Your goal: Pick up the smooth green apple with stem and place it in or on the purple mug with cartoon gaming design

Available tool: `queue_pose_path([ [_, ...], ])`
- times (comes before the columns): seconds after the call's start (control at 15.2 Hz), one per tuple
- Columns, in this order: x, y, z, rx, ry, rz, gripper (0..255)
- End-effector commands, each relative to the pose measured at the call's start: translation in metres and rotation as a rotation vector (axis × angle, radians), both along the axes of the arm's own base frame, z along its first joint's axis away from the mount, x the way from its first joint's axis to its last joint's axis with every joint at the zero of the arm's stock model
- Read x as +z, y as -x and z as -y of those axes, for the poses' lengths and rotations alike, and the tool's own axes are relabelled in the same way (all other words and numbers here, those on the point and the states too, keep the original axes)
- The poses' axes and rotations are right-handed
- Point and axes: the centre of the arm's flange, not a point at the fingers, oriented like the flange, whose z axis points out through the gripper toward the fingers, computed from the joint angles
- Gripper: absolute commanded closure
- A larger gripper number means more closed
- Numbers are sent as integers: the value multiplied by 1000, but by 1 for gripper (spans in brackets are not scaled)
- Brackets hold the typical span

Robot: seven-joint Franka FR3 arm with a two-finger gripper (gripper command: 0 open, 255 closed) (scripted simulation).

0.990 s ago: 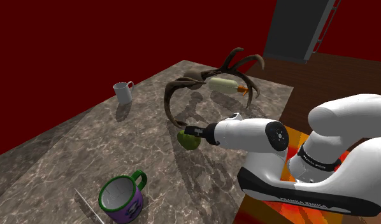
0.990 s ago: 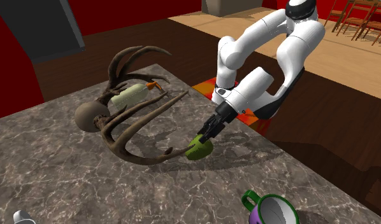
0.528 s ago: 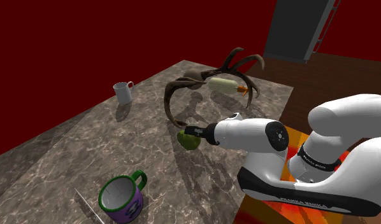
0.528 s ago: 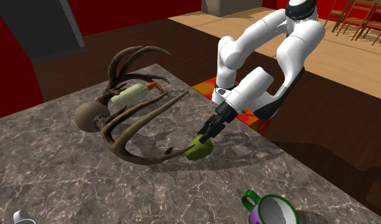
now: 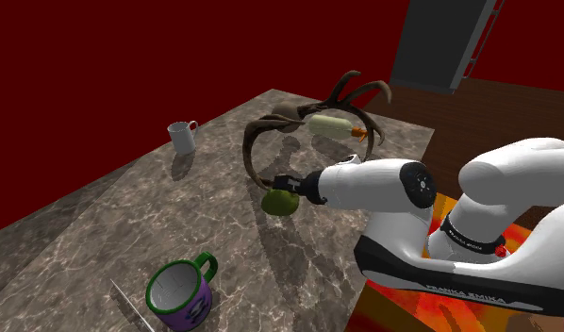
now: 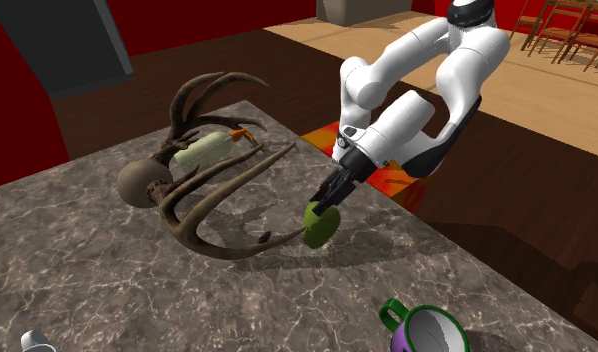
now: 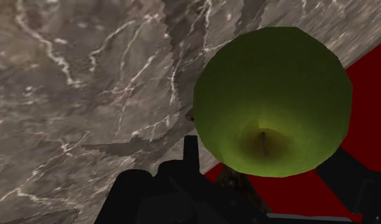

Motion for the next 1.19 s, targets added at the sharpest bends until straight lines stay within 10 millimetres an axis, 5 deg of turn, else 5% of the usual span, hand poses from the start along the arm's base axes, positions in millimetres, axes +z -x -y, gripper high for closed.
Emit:
queue_pose_path([
  [0.0, 11, 0, 0, 0, 0, 0, 255],
  [1.12, 101, 0, 0, 0, 0, 0, 255],
])
